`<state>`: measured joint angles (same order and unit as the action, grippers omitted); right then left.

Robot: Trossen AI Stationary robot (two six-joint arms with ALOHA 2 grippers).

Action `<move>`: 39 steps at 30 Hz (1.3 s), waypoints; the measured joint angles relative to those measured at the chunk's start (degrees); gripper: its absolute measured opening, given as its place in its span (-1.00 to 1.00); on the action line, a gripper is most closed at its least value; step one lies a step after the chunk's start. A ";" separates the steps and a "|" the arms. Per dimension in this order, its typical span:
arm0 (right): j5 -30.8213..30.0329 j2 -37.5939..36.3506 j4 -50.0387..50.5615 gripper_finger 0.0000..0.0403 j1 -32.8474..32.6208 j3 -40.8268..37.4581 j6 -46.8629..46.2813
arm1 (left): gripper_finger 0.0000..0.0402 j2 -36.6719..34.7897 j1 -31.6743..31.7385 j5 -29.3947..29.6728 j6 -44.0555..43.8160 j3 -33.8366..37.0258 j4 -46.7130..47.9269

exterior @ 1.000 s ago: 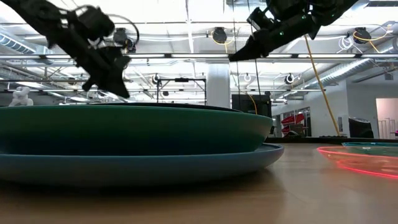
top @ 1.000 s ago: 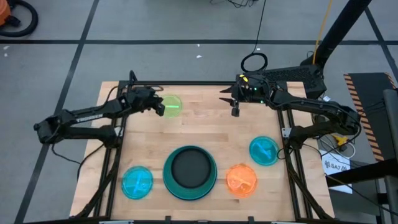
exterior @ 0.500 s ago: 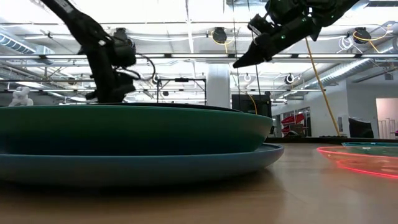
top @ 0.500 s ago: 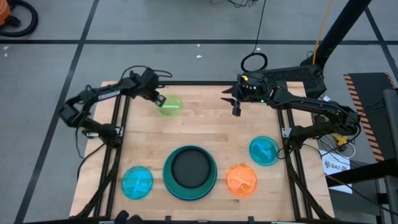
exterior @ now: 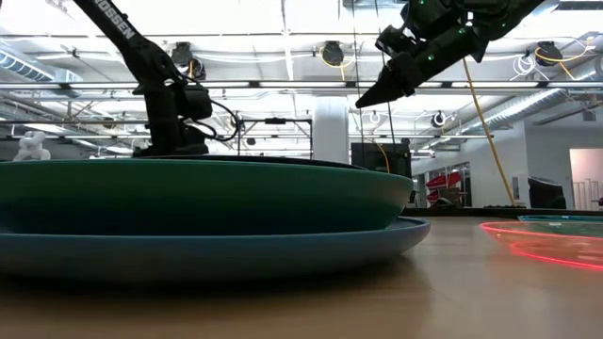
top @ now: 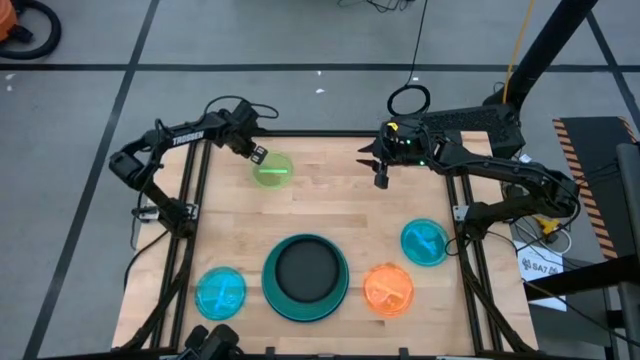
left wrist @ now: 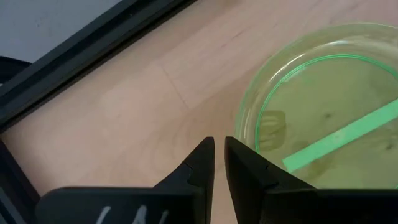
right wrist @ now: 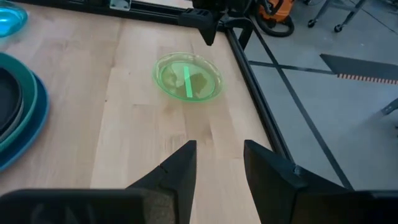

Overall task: Stack plastic plates
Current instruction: Stack the light green plate on top of the black plate

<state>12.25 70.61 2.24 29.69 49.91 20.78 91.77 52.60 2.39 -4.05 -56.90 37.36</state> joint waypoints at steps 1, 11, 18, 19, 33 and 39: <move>0.00 0.00 -0.01 -0.38 0.02 0.00 -0.21 | -0.77 0.00 -0.01 -0.01 -0.16 0.00 -0.01; -0.02 0.00 -0.04 -0.38 0.02 0.00 -0.20 | -0.77 0.00 -0.07 -2.40 -1.61 0.00 -1.59; -0.04 0.00 -0.22 -0.38 0.00 0.00 -0.18 | -0.77 0.00 -1.07 -2.45 -2.48 0.00 -1.44; -0.04 0.00 -0.22 -0.38 0.00 0.00 -0.18 | -0.77 0.00 -1.35 -2.45 -2.54 0.00 -1.44; 0.00 0.00 -0.22 -0.38 0.00 0.00 -0.16 | -0.76 0.00 -3.21 -2.56 -3.63 0.02 -0.63; 0.00 0.00 -0.20 -0.38 0.00 0.00 -0.16 | -0.76 0.00 -3.19 -2.54 -4.12 0.02 -0.66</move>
<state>12.25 70.61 2.04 29.69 49.91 20.62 91.77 49.41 -0.14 -8.17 -56.88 36.71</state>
